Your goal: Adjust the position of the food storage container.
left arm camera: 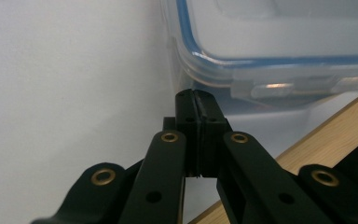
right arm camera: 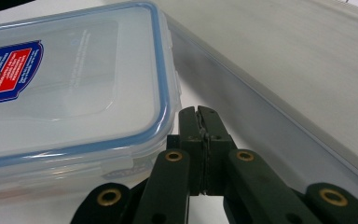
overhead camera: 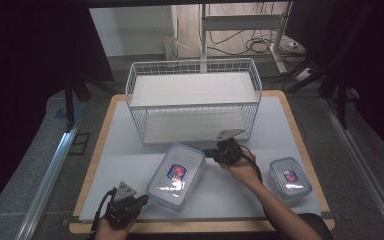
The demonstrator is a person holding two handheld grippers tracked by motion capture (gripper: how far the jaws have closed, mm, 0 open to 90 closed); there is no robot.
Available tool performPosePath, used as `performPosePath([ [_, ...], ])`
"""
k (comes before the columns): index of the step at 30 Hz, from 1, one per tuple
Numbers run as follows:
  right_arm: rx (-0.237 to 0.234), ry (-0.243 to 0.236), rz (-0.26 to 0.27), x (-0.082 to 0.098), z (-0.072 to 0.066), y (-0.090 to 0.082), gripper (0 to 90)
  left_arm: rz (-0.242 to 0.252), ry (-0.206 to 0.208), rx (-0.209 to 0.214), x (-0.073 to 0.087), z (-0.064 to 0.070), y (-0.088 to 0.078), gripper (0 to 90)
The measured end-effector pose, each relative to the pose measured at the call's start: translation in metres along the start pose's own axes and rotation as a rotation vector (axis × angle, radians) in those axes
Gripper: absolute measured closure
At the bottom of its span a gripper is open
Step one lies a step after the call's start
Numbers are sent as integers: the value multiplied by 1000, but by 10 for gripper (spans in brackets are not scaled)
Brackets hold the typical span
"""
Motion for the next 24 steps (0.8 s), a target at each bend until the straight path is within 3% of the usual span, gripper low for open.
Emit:
performPosePath([
  [2, -12, 3, 5, 0, 0, 0, 887, -3, -32, 50, 1, 2, -2, 894],
  [6, -14, 1, 9, -1, 1, -1, 884, -21, -26, 64, 7, 9, -2, 894],
  [10, -18, 11, 2, 1, 1, 1, 890, -35, 5, 35, 5, 11, 7, 893],
  [17, -13, 18, -10, 3, 1, -1, 895, -45, -3, 13, 3, 4, 14, 897],
  [24, -18, 41, -31, 13, -2, -12, 896, -39, -4, -18, -12, -8, 22, 898],
])
Point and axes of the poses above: each handheld gripper's, and its own axes: y roughly forward along the jaws, x roughly out of its underside, z roughly to its right, the point moved 9 cm from there along y, roughly forward along the jaws, and after that the axes turned 11 degrees about -y, right-handed, at the moved point
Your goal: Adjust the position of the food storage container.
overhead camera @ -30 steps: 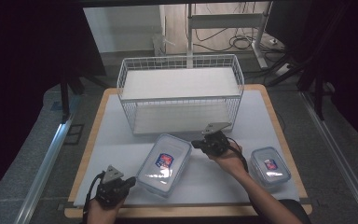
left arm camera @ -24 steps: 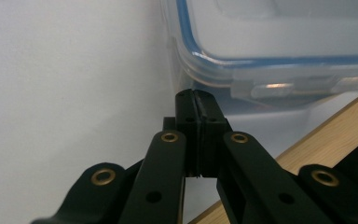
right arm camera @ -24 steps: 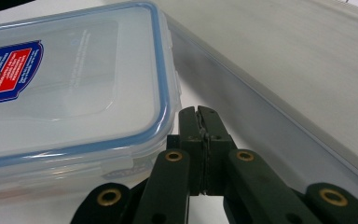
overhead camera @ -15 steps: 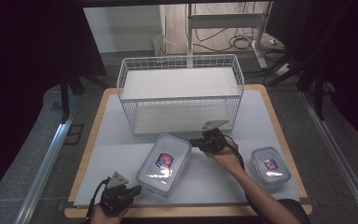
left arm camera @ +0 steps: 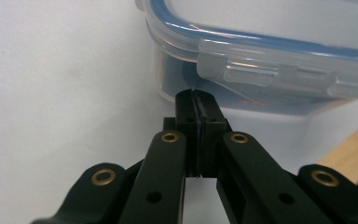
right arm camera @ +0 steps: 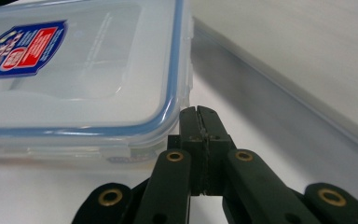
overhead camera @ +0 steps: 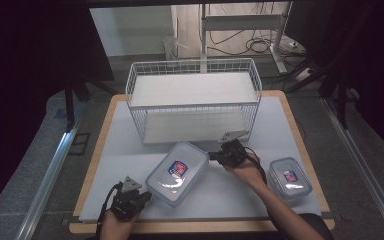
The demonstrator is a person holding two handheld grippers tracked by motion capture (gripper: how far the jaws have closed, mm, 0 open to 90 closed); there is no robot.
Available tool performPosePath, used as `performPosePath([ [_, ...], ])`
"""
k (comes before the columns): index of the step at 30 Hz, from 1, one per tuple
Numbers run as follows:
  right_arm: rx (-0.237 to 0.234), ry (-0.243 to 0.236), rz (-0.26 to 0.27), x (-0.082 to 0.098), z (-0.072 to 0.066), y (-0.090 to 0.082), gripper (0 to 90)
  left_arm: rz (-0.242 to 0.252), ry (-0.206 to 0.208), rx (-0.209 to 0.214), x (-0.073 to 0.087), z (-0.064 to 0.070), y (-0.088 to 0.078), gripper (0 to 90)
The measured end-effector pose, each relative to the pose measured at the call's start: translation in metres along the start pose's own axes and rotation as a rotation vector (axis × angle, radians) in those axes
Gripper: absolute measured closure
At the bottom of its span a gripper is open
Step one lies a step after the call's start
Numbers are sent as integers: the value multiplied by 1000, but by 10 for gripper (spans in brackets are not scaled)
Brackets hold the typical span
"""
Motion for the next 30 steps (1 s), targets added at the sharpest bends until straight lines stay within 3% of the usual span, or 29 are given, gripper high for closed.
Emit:
performPosePath([
  [10, 3, -2, -31, 13, -9, -18, 896, 6, -13, -18, -22, -14, 13, 898],
  [16, -7, 16, -49, 24, -18, -31, 896, 3, 4, -35, -37, -18, 25, 899],
  [18, -17, 13, -73, 30, -24, -35, 896, 1, 14, -14, -47, -12, 34, 899],
  [21, 22, -1, -103, 38, -29, -42, 896, -6, 32, -18, -56, -9, 42, 899],
  [30, 57, 33, -99, 53, -35, -65, 896, -27, 69, 17, -72, 4, 62, 900],
])
Point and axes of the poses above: each handheld gripper's, and its own axes: y roughly forward along the jaws, x roughly out of its underside, z roughly to its right, the point moved 9 cm from there along y, roughly forward along the jaws, and after that the axes turned 11 degrees about -y, right-handed, at the moved point
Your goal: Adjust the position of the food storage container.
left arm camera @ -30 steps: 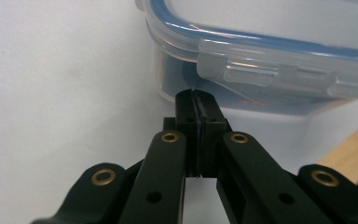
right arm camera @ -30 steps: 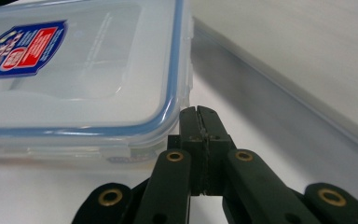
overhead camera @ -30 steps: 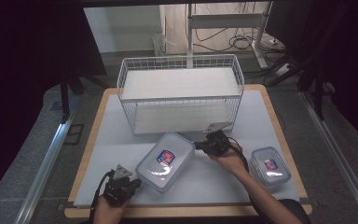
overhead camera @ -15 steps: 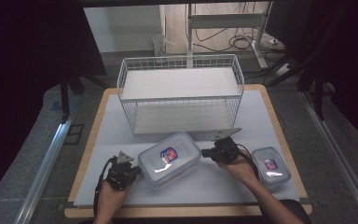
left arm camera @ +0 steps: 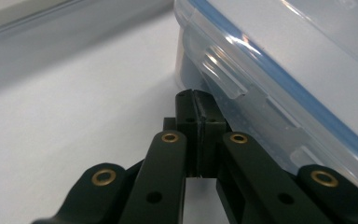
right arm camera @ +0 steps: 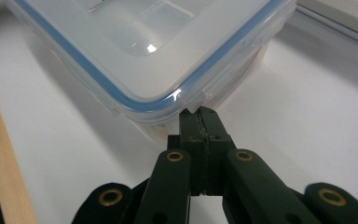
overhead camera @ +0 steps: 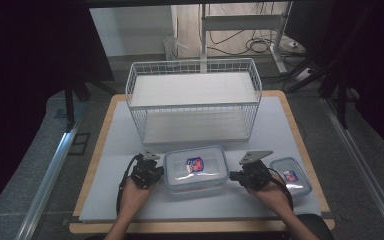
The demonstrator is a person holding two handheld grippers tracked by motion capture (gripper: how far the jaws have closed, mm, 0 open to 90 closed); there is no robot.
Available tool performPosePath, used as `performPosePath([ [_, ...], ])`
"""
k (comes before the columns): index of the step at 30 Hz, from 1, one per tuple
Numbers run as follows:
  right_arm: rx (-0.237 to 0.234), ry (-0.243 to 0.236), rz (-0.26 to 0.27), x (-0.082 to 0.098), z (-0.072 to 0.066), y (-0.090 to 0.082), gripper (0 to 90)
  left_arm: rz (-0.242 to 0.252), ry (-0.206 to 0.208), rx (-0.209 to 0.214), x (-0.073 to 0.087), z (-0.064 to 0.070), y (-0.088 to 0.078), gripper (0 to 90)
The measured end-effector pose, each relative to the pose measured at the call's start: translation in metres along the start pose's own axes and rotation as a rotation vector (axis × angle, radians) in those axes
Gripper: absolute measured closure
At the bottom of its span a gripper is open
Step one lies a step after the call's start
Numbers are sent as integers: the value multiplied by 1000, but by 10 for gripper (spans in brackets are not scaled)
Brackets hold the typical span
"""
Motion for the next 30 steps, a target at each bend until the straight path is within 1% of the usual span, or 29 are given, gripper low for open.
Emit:
performPosePath([
  [4, 6, 21, 0, 7, -3, -7, 896, -4, 1, 18, -4, 4, 6, 900],
  [7, 13, 22, -3, 10, -5, -10, 896, -8, 13, 20, -4, 8, 8, 899],
  [9, 13, 28, -5, 11, -6, -12, 895, -11, 12, 31, -3, 8, 8, 899],
  [10, 8, 31, -3, 11, -6, -12, 894, -10, 8, 37, -3, 8, 6, 899],
  [11, 4, 34, -4, 11, -6, -13, 892, -4, 13, 37, -3, 7, 3, 897],
  [12, 11, 28, -10, 11, -5, -14, 890, 12, 30, 21, -4, 6, -3, 883],
  [13, 43, 2, -21, 11, -4, -15, 886, 27, 34, 16, -4, 6, -7, 859],
  [14, 57, -16, -26, 11, -3, -16, 880, 47, 37, 24, -3, 6, -16, 826],
  [15, 66, -29, -27, 11, -3, -19, 870, 55, 34, 28, -1, 7, -22, 772],
  [16, 68, -26, -20, 11, -3, -21, 861, 60, 46, 26, 1, 7, -28, 727],
  [18, 66, -20, -1, 12, 0, -27, 831, 71, 70, 7, 10, 5, -39, 629],
  [19, 73, -21, 4, 12, 1, -29, 812, 72, 68, -4, 15, 3, -43, 584],
  [20, 82, -23, 6, 13, 2, -32, 790, 78, 74, -12, 18, 0, -46, 545],
  [22, 91, -34, 11, 15, 4, -37, 737, 92, 64, -25, 24, -4, -51, 455],
  [23, 99, -36, 15, 16, 5, -38, 706, 105, 60, -25, 26, -5, -54, 412],
  [26, 115, -32, 29, 19, 6, -42, 592, 156, 41, -5, 30, -4, -63, 269],
  [27, 110, -27, 36, 19, 6, -43, 564, 170, 33, 2, 32, -2, -65, 215],
  [29, 96, -24, 55, 16, 6, -43, 481, 176, 34, 7, 37, -1, -68, 160],
  [30, 92, -24, 60, 16, 6, -43, 455, 177, 35, -1, 40, 0, -70, 129],
])
Point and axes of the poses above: each handheld gripper's, and its own axes: y roughly forward along the jaws, x roughly out of its underside, z roughly to its right, the point moved 9 cm from there along y, roughly forward along the jaws, and after that the axes turned 11 degrees about -y, right-handed, at the moved point
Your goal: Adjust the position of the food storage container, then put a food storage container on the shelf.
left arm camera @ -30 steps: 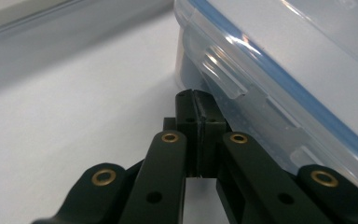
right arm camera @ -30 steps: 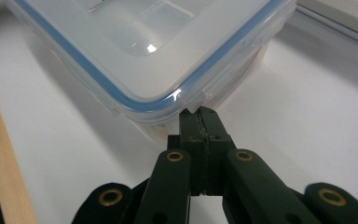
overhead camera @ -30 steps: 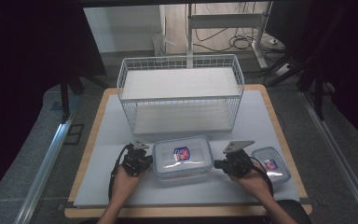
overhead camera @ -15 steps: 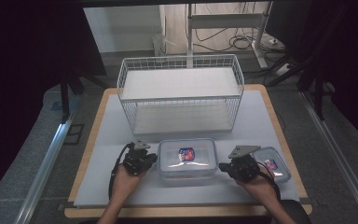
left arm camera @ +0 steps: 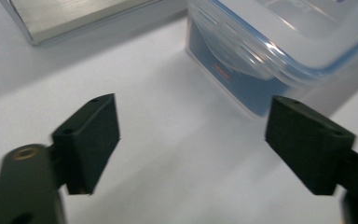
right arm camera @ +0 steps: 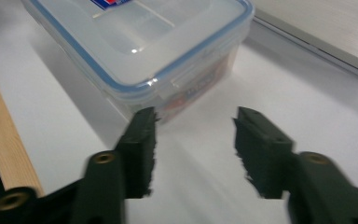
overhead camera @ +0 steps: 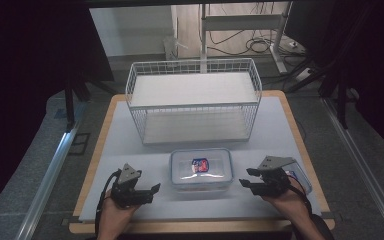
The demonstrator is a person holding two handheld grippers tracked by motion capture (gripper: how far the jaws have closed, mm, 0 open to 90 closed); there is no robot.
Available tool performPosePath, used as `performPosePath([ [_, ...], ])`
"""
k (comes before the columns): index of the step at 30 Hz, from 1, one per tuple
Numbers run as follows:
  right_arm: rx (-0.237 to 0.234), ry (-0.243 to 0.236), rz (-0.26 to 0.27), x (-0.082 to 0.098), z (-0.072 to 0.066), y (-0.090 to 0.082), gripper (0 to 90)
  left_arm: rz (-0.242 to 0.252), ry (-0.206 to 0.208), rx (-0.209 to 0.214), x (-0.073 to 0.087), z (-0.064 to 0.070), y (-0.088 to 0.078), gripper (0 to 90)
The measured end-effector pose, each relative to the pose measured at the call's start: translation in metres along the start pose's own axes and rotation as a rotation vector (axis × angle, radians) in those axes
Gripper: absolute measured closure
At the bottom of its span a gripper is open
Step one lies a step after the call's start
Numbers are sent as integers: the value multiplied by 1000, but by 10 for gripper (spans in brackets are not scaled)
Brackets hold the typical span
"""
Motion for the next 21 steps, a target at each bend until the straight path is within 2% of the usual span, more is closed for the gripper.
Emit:
performPosePath([
  [2, -10, -6, -5, 1, -1, 2, 420, -3, 15, -12, 2, -1, -1, 114],
  [7, -15, -18, -20, 5, 1, 7, 361, 3, 25, 5, 3, -1, 4, 80],
  [9, -12, -25, -11, 3, 2, 6, 334, 0, 38, -14, 5, -4, 7, 72],
  [11, -13, -15, -1, 3, 4, 7, 309, 9, 37, -21, 4, -6, 9, 70],
  [13, -21, -1, 6, 3, 4, 8, 280, 35, 12, -2, 2, -6, 8, 64],
  [16, -22, -3, 3, 3, 5, 8, 252, 57, 14, -9, -1, -8, 7, 64],
  [19, -26, 6, 17, 1, 6, 8, 220, 50, 26, -11, -1, -9, 8, 65],
  [21, -28, 9, 19, 0, 6, 10, 192, 23, 38, -18, 1, -8, 11, 63],
])
Point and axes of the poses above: each handheld gripper's, and its own axes: y roughly forward along the jaws, x roughly out of its underside, z roughly to its right, the point moved 9 cm from there along y, roughly forward along the jaws, and after that the axes turned 11 degrees about -y, right-handed, at the moved point
